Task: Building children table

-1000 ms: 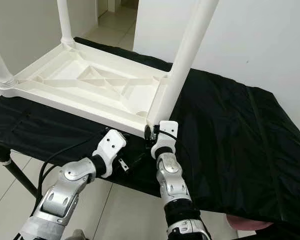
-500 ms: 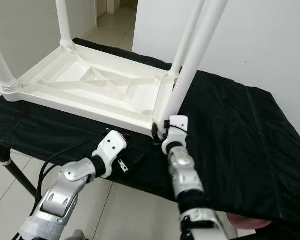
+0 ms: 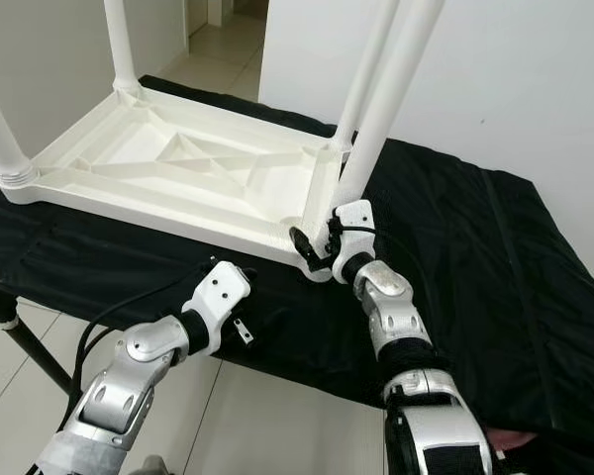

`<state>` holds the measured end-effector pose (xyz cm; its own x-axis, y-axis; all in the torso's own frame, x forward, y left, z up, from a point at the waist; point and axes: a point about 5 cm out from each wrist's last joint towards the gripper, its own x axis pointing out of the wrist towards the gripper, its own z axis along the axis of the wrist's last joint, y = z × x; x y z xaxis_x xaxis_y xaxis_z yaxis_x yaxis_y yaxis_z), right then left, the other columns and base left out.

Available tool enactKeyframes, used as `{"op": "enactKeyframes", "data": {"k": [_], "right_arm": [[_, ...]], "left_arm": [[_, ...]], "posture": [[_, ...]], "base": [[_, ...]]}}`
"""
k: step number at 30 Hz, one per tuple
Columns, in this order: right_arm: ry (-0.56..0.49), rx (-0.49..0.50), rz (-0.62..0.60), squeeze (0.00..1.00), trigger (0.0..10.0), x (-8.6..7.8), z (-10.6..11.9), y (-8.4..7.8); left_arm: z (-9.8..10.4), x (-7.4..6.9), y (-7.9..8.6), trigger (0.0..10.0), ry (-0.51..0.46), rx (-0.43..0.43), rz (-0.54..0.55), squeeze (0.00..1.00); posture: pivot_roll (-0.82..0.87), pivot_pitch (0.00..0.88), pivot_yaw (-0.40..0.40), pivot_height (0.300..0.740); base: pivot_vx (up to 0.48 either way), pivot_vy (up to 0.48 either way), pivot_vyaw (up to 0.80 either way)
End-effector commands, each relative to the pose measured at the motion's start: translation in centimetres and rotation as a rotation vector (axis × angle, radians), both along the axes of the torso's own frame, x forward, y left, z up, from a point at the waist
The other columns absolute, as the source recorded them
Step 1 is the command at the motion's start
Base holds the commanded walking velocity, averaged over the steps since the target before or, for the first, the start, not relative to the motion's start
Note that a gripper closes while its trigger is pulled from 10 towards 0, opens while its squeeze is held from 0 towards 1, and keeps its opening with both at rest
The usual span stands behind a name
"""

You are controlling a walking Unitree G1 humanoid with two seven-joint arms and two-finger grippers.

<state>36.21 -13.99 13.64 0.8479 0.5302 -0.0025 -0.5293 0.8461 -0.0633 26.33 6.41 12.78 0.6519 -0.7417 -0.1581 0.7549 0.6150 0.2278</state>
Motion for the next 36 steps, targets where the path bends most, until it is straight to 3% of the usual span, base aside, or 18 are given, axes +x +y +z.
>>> {"op": "enactKeyframes", "data": {"k": [1,9,10,12,14,25,26,31,36], "right_arm": [[0.015,-0.013,0.040,0.00,10.0,0.0,-0.3,0.1],[0.096,-0.090,0.090,0.00,10.0,0.5,-1.7,0.6],[0.118,-0.084,0.084,0.00,4.9,0.5,-1.9,0.5],[0.131,-0.078,0.084,0.00,4.9,0.5,-2.1,0.5],[0.149,-0.077,0.107,0.00,0.0,0.2,-2.6,0.2],[0.138,-0.046,0.113,0.00,0.0,-0.1,-2.8,-0.6],[0.134,-0.042,0.112,0.00,10.0,-0.1,-2.7,-0.7],[0.105,-0.002,0.041,0.00,10.0,0.2,-2.2,-0.9],[0.042,0.051,-0.068,0.00,10.0,0.2,-1.4,0.1]], "left_arm": [[0.2,0.2,-0.2,10.0,-0.012,-0.006,0.042,0.00],[0.3,0.2,-0.2,10.0,-0.016,-0.004,0.039,0.00],[0.3,0.2,-0.1,10.0,-0.016,-0.004,0.043,0.00],[0.3,0.2,0.0,10.0,-0.016,-0.003,0.046,0.00],[0.4,0.2,0.1,10.0,-0.017,-0.007,0.056,0.00],[0.5,0.4,-0.3,10.0,-0.019,-0.020,0.055,0.00],[0.5,0.4,-0.3,10.0,-0.019,-0.021,0.054,0.00],[0.6,0.5,-0.4,10.0,-0.021,-0.023,0.056,0.00],[0.6,0.5,-0.5,10.0,-0.022,-0.028,0.055,0.00]], "posture": [[0.09,0.000,-0.138,0.740],[0.09,0.000,-0.125,0.740],[0.09,0.000,-0.128,0.740],[0.09,0.000,-0.128,0.740],[0.10,0.000,-0.135,0.740],[0.07,0.000,-0.132,0.740],[0.07,0.000,-0.132,0.740],[0.06,0.000,-0.128,0.740],[0.04,0.000,-0.122,0.740]], "base": [[0.000,0.000,0.00],[0.000,0.000,0.00],[0.000,0.000,0.00],[0.000,0.000,0.00],[0.000,0.000,0.00],[0.000,0.000,0.00],[0.000,0.000,0.00],[0.000,0.000,0.00],[0.000,0.000,0.00]]}}
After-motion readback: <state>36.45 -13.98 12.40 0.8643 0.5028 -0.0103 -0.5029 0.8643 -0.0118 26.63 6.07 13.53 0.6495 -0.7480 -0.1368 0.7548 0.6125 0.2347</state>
